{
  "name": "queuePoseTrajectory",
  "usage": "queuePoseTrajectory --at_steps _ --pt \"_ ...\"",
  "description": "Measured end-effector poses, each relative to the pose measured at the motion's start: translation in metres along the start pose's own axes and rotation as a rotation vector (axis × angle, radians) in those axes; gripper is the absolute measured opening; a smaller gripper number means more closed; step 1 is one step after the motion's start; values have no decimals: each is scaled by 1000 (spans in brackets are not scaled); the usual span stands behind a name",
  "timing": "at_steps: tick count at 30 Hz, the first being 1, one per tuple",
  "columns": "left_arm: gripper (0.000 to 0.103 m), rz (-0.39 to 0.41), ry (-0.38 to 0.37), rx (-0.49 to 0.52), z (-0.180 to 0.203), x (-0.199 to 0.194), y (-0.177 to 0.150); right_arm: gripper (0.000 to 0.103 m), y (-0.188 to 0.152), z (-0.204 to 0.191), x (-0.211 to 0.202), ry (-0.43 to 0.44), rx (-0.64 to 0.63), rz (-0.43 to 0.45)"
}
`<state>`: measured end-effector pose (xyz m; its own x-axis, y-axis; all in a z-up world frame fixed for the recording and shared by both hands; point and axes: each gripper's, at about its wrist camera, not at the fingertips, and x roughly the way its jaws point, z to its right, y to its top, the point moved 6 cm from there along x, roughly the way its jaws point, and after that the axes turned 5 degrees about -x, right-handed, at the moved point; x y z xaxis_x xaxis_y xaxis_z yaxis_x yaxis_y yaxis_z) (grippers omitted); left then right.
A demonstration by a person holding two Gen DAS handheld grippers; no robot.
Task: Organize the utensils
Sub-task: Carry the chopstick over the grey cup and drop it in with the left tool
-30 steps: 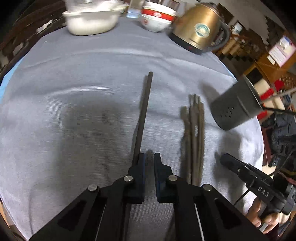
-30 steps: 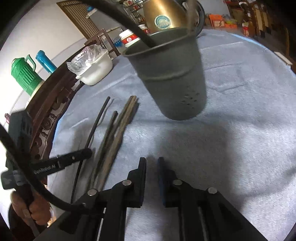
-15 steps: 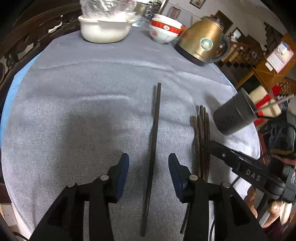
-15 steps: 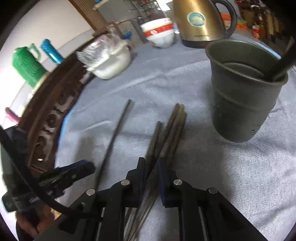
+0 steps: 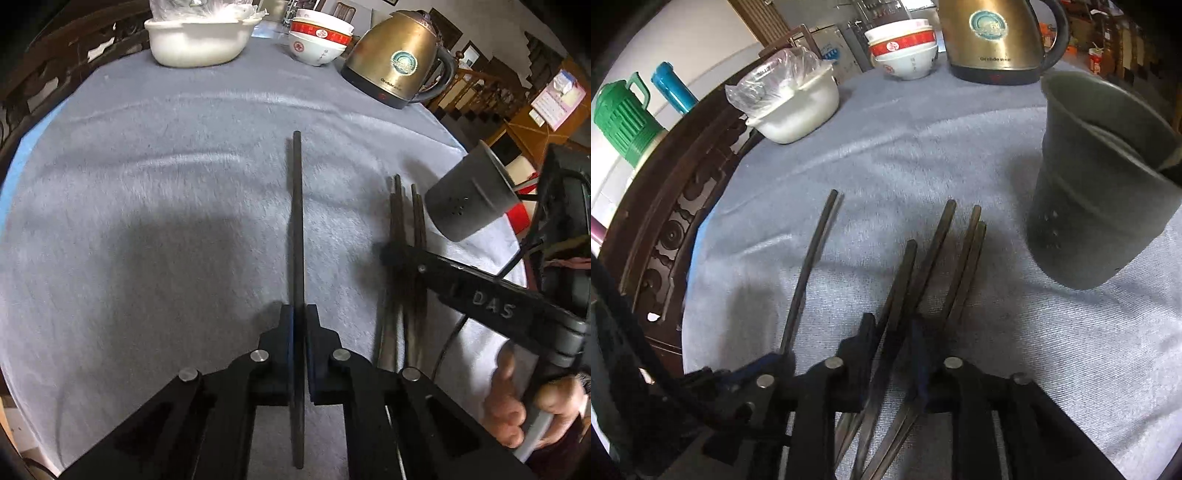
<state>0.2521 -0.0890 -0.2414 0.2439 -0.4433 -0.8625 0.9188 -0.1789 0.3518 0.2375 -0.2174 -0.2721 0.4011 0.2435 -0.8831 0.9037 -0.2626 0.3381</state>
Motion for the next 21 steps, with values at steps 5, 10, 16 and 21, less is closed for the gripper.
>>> queuePoseTrajectory --at_steps 5,10,16,21 --pt "6 -11 -19 13 7 -6 -23 18 -11 2 -8 7 -42 30" --pt "6 -45 -44 14 16 -11 -45 13 -26 7 -20 33 -48 42" --pt "7 -75 -56 12 17 -10 -38 9 -39 14 -46 123 -29 93" --pt "9 -50 -21 6 18 -6 -1 9 -43 25 -60 150 -3 121"
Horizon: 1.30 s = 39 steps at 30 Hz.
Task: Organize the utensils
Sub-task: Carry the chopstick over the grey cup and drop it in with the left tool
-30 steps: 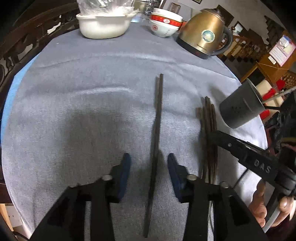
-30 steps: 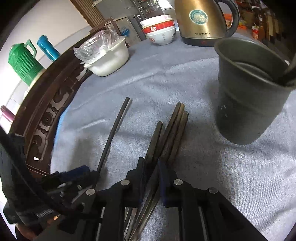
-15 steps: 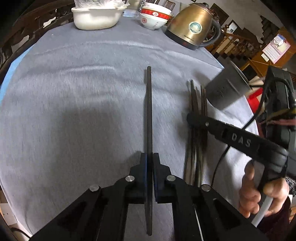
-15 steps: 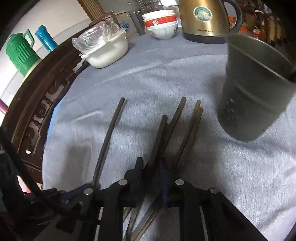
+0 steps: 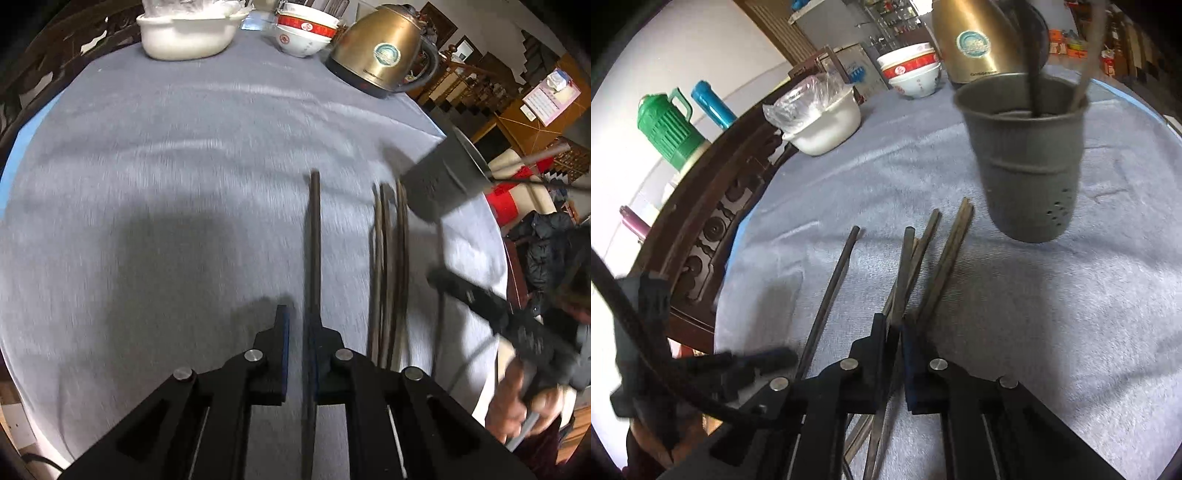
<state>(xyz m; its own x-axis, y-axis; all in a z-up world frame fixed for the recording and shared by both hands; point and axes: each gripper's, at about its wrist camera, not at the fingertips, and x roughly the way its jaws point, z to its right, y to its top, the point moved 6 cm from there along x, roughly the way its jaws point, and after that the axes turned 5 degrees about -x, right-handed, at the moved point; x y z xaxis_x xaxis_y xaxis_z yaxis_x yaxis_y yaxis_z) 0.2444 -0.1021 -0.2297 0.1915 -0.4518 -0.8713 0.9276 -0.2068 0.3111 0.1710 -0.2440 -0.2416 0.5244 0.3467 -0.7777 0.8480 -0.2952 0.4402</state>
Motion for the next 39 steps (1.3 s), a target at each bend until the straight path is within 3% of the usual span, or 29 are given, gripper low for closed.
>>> queuePoseTrajectory --at_steps 1,5,10,12,15,18,23,33,37,39 --pt "12 3 10 0 1 3 6 9 -1 3 -2 2 6 6" --pt "36 11 59 15 10 17 34 9 -6 14 -9 -13 25 13" --pt "37 -22 109 42 20 36 56 9 -7 31 -12 0 72 14" --pt "36 -17 117 36 22 44 62 9 -7 34 -17 2 73 23" --pt "7 -19 159 57 18 45 64 9 -6 38 -24 8 74 35" --pt "6 -9 165 32 13 41 64 9 -5 39 -33 11 70 51" --pt "6 89 140 68 22 -2 58 9 0 36 -62 -36 12 114" --pt "6 354 21 138 70 -122 70 8 30 36 -156 -136 -34 375" --pt "6 406 1 146 78 -147 71 8 38 45 -158 -168 -22 319" --pt "6 434 -3 145 79 -157 66 10 33 52 -150 -127 21 267"
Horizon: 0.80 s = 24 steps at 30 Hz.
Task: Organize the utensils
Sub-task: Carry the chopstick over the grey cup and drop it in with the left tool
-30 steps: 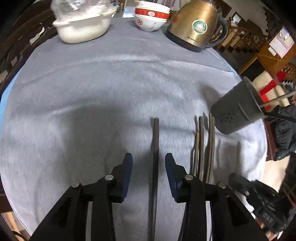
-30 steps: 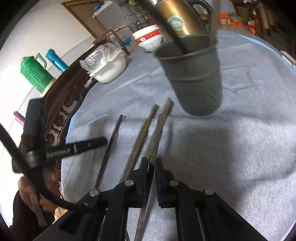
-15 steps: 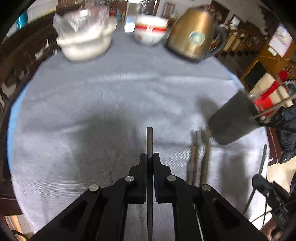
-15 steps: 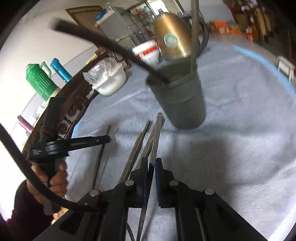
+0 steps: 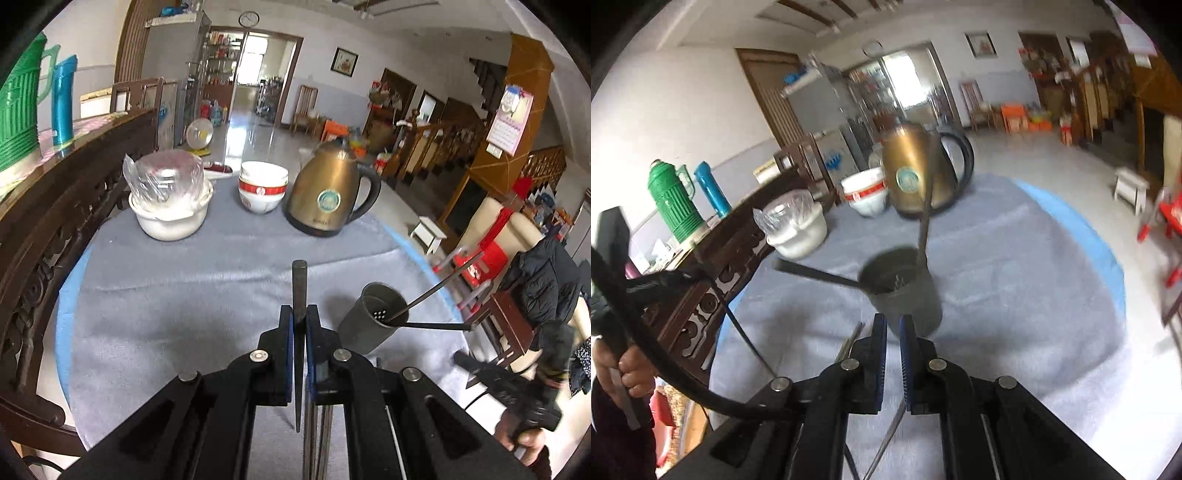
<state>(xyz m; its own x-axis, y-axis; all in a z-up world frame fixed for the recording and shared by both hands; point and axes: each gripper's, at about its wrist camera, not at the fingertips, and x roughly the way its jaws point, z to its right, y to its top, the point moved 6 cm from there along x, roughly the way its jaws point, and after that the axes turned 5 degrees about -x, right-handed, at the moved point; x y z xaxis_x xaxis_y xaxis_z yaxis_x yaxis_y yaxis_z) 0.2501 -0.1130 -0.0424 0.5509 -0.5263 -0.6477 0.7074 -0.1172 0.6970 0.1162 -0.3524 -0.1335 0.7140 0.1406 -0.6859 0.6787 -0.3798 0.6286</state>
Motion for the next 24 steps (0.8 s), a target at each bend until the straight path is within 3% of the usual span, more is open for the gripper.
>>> queuePoseTrajectory --at_steps 5,7,18,23,24 --pt "6 44 15 8 0 -21 -9 15 -34 13 46 -20 56 -176" --pt "6 52 25 8 1 -26 -15 22 -45 13 67 -48 43 -233" --pt "6 56 44 -2 -10 -32 -29 24 -57 16 133 -225 31 -365" --pt "6 47 36 -20 -12 -27 -32 24 -55 18 140 -252 17 -350" --pt "6 46 37 -21 -13 -27 -32 19 -54 19 140 -259 10 -348"
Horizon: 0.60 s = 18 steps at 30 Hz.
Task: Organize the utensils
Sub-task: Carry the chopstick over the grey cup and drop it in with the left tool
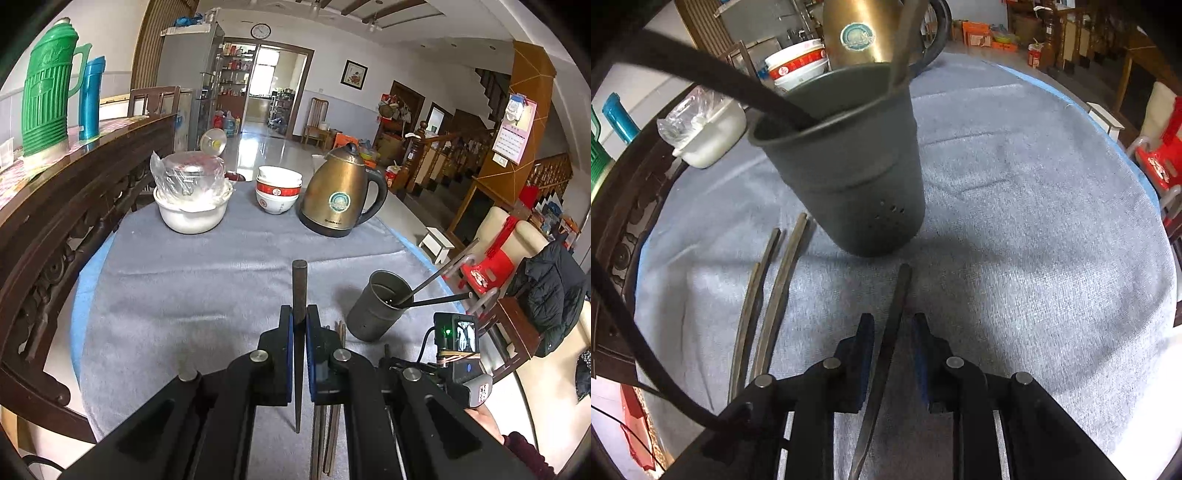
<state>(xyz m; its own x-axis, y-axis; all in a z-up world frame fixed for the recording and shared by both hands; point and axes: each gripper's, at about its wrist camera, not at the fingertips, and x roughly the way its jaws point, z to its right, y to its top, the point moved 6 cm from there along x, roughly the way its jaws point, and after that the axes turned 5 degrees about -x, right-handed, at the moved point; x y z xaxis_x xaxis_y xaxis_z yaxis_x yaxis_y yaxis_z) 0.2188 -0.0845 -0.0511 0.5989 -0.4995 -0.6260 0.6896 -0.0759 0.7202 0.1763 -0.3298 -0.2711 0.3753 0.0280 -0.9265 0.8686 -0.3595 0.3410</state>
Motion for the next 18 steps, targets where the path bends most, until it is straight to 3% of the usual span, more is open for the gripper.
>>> queuePoseTrajectory --at_steps 1,5,8,14,18 --pt "6 0 2 1 0 0 0 11 1 0 1 -7 -7 3" --pt "6 6 14 4 -1 -2 1 8 -1 9 -6 77 33 15" --pt "6 10 11 7 3 -6 6 8 -2 19 -27 118 48 72" --pt "6 61 -30 5 20 -16 27 6 5 41 -104 181 67 287" --pt "6 111 -60 2 39 -23 49 6 24 51 -166 210 103 486"
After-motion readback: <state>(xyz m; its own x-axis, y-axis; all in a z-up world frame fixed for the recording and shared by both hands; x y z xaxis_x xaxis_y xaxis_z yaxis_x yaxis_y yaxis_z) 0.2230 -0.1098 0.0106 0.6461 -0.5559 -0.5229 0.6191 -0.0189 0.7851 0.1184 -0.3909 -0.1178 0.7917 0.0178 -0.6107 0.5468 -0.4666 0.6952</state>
